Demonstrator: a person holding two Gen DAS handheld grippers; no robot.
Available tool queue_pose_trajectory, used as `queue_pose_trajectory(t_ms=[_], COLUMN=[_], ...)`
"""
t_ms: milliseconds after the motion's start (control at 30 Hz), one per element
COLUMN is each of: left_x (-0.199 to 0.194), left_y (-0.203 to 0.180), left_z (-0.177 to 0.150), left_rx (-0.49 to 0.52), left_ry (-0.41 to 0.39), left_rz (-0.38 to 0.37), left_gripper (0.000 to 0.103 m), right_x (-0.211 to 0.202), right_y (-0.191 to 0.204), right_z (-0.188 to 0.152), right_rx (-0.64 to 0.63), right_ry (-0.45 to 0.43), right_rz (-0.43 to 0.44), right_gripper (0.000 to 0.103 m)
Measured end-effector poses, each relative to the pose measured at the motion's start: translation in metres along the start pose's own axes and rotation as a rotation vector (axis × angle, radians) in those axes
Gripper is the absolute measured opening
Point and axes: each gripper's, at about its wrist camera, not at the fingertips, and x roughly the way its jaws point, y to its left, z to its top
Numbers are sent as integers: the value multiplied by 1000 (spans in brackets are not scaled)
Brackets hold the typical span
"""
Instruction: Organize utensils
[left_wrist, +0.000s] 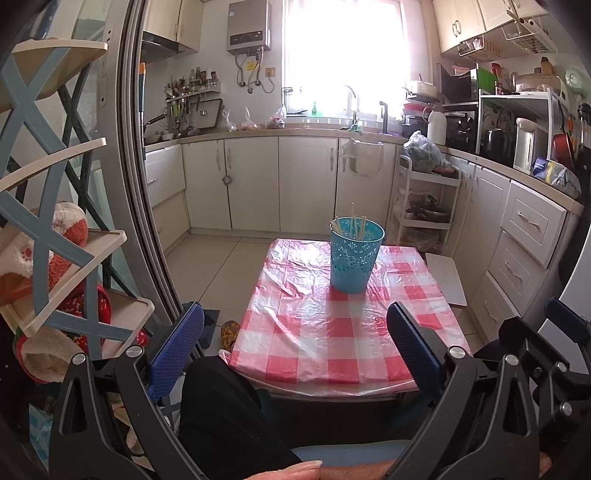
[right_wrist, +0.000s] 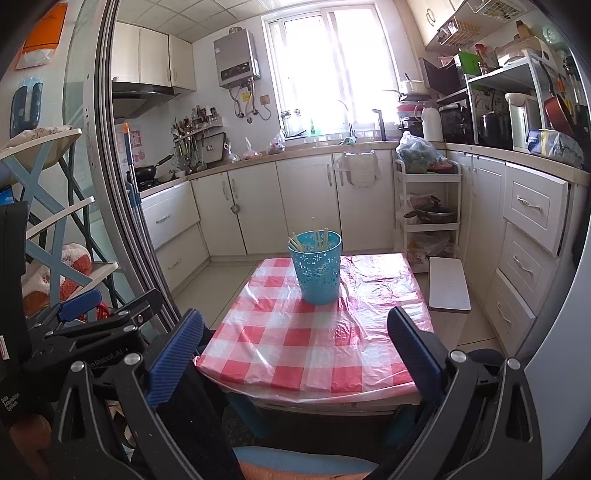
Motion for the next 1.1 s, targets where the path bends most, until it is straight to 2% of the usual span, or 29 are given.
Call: queue_pose_trajectory(t_ms=[1100], left_x=[0], left_y=[0], left_z=[0], left_rx=[1], left_ry=[2], left_rz=[2], left_gripper=[95], right_x=[3], right_y=[1], right_z=[-1], right_rx=[-3], right_ry=[12], right_rz=[4], right_gripper=[96])
